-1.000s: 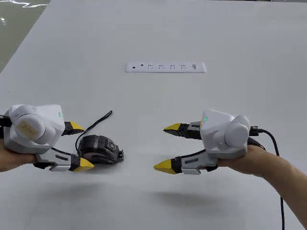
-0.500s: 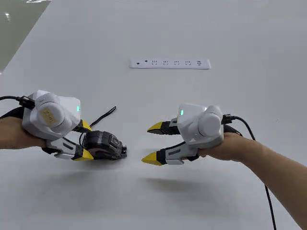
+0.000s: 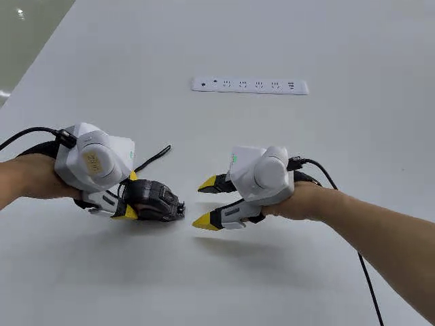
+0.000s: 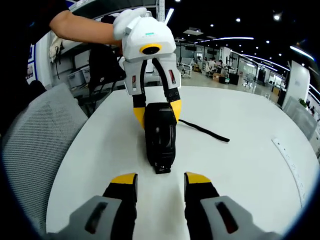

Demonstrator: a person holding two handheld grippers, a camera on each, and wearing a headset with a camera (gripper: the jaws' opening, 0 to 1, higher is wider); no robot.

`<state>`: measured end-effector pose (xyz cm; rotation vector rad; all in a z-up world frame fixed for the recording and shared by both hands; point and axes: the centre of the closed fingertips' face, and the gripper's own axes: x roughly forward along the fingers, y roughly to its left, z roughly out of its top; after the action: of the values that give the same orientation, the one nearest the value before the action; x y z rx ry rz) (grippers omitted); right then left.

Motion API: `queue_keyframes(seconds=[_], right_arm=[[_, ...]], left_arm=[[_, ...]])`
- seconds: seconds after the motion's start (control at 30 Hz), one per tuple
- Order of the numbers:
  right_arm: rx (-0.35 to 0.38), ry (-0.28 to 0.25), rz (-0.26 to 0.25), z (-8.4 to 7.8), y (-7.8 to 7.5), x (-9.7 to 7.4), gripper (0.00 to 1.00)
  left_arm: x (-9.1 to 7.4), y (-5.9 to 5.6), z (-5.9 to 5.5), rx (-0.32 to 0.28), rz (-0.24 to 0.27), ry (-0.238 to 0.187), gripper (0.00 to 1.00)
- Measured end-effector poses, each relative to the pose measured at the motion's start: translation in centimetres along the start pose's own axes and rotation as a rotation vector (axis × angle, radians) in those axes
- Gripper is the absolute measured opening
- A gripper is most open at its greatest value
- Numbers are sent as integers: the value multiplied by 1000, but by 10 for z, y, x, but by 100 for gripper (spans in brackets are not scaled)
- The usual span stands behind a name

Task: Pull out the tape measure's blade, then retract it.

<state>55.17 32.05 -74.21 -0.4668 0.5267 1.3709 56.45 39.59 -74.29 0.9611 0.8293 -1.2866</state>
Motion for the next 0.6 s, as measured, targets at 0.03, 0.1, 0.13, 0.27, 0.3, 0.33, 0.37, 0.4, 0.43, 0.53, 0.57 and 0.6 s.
queue_keyframes(seconds=[0.03,0.1,0.13,0.27,0.3,0.33,0.37,0.4,0.43,0.53,0.57,0.6], right_arm=[[-1,3,4,0,0,2,36],[-5,8,3,-1,-1,4,33],[-7,10,2,-1,-1,5,31],[-3,25,22,0,-1,17,30],[-2,30,29,0,-1,21,29],[-9,39,30,-1,-2,23,27],[-14,42,33,-1,-2,25,26],[-13,45,35,-2,-2,26,25],[-12,49,39,-3,-1,28,25],[-36,68,44,-6,0,32,23],[-40,72,46,-7,1,33,22],[-46,76,47,-7,1,33,21]], left_arm=[[0,0,0,-1,-1,1,31],[0,0,0,-3,-2,1,30],[0,0,0,-3,-3,1,30],[0,0,0,-16,-6,5,30],[0,0,0,-20,-7,7,30],[0,1,0,-27,-7,5,30],[0,0,0,-34,-8,4,30],[0,0,0,-36,-9,4,30],[0,1,0,-42,-9,5,30],[0,1,0,-47,-10,-1,29],[0,1,0,-56,-11,-4,29],[0,1,-1,-57,-9,-6,29]])
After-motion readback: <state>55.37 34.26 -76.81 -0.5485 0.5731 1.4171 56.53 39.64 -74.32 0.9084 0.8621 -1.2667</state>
